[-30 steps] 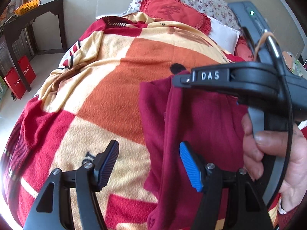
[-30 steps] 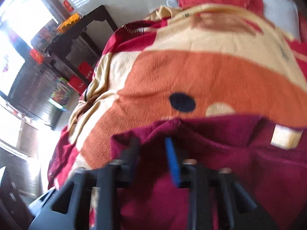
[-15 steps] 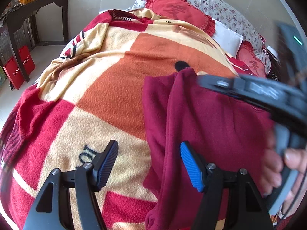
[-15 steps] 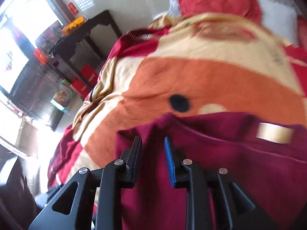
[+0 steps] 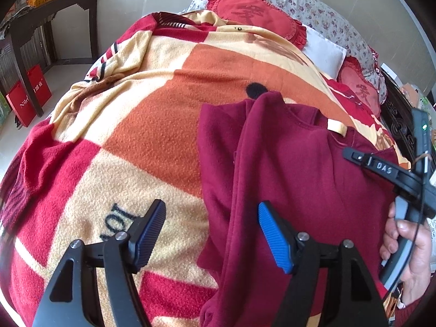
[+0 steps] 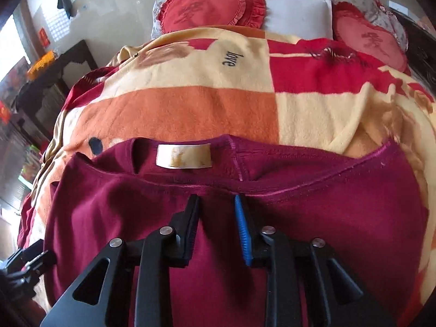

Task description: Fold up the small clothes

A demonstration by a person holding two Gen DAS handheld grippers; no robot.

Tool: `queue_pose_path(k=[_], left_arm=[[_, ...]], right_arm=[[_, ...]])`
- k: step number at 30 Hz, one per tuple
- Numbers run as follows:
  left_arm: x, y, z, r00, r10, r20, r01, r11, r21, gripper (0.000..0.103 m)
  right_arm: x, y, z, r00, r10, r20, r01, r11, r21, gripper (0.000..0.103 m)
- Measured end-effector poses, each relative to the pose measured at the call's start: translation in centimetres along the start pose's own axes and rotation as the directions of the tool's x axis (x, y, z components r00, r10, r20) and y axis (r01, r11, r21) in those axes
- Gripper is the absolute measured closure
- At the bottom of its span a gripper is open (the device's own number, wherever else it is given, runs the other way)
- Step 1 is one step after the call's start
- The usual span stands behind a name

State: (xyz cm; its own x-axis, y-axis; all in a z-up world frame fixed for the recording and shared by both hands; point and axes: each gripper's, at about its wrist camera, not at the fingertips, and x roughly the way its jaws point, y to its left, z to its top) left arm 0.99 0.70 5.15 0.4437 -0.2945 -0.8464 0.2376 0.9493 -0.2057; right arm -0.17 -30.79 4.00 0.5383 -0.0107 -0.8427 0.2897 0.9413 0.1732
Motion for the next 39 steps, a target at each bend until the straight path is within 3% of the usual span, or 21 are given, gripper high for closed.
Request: queue_pose_path(k=[2, 7, 10, 11, 13, 16, 20, 23, 25, 27, 29, 31, 33, 39], left_arm=[[-0.1, 0.0, 0.0, 1.000, -0.003, -0.004, 0.003, 1.000, -0.003, 0.028], [-0.5, 0.1, -0.4, 1.000, -0.008, -0.007, 0.008, 1.000, -0.004, 0.028], [-1.0, 0.2, -0.7, 1.000, -0.026, -0.009, 0.025, 1.000, -0.016, 0.028], [-1.1, 0.3, -0.8, 0.999, -0.031, -0.011, 0.031, 0.999, -0.022, 0.028], [-1.5, 0.7, -1.1, 0.998, -0.057, -0.019, 0.056, 0.998, -0.040, 0.028], [-2.4, 2.1, -1.9, 0.993, -0.120, 0.001, 0.119, 0.988, -0.094, 0.024], [-2.3, 3.7, -3.1, 0.983, -0.181, 0.014, 0.181, 0.968, -0.172, 0.021], [-1.4, 4.1, -4.1, 0.980, -0.198, -0.019, 0.191, 0.962, -0.194, 0.021], [-1.4, 4.0, -4.5, 0.981, -0.196, -0.012, 0.190, 0.964, -0.187, 0.021], [-1.6, 3.9, -4.6, 0.981, -0.194, -0.009, 0.189, 0.966, -0.178, 0.021], [-1.5, 4.0, -4.6, 0.981, -0.195, -0.013, 0.189, 0.965, -0.181, 0.021], [-1.4, 4.0, -4.5, 0.981, -0.194, -0.017, 0.188, 0.965, -0.185, 0.021], [-1.3, 4.0, -4.4, 0.981, -0.191, -0.016, 0.185, 0.966, -0.183, 0.021], [-1.3, 3.6, -4.6, 0.984, -0.175, -0.016, 0.170, 0.971, -0.166, 0.021]], right_arm=[[-0.9, 1.0, 0.1, 1.000, 0.000, 0.011, 0.000, 1.000, -0.012, 0.093], [-2.9, 4.3, -0.4, 0.991, 0.119, 0.055, -0.116, 0.991, -0.065, 0.093], [-1.1, 6.5, -0.7, 0.983, 0.182, -0.015, -0.183, 0.979, -0.092, 0.093], [0.2, 7.4, -0.9, 0.979, 0.196, -0.063, -0.202, 0.974, -0.101, 0.088], [2.9, 8.6, -1.1, 0.977, 0.162, -0.142, -0.179, 0.977, -0.115, 0.085], [2.2, 9.7, -0.4, 0.985, 0.124, -0.118, -0.137, 0.984, -0.113, 0.083], [0.0, 12.1, 0.7, 0.966, 0.236, -0.106, -0.248, 0.961, -0.122, 0.080], [0.9, 15.2, 0.8, 0.945, 0.275, -0.176, -0.305, 0.936, -0.177, 0.072], [2.2, 17.0, 0.5, 0.937, 0.256, -0.236, -0.304, 0.932, -0.196, 0.071], [3.3, 18.8, 0.0, 0.948, 0.178, -0.264, -0.248, 0.934, -0.259, 0.068], [3.9, 20.4, 0.0, 0.960, 0.119, -0.252, -0.199, 0.925, -0.323, 0.055], [4.2, 21.5, -0.1, 0.962, 0.081, -0.261, -0.175, 0.916, -0.360, 0.050], [4.5, 22.2, -0.3, 0.966, 0.036, -0.257, -0.138, 0.909, -0.392, 0.049], [4.7, 22.3, -0.7, 0.971, 0.023, -0.239, -0.121, 0.908, -0.401, 0.049]])
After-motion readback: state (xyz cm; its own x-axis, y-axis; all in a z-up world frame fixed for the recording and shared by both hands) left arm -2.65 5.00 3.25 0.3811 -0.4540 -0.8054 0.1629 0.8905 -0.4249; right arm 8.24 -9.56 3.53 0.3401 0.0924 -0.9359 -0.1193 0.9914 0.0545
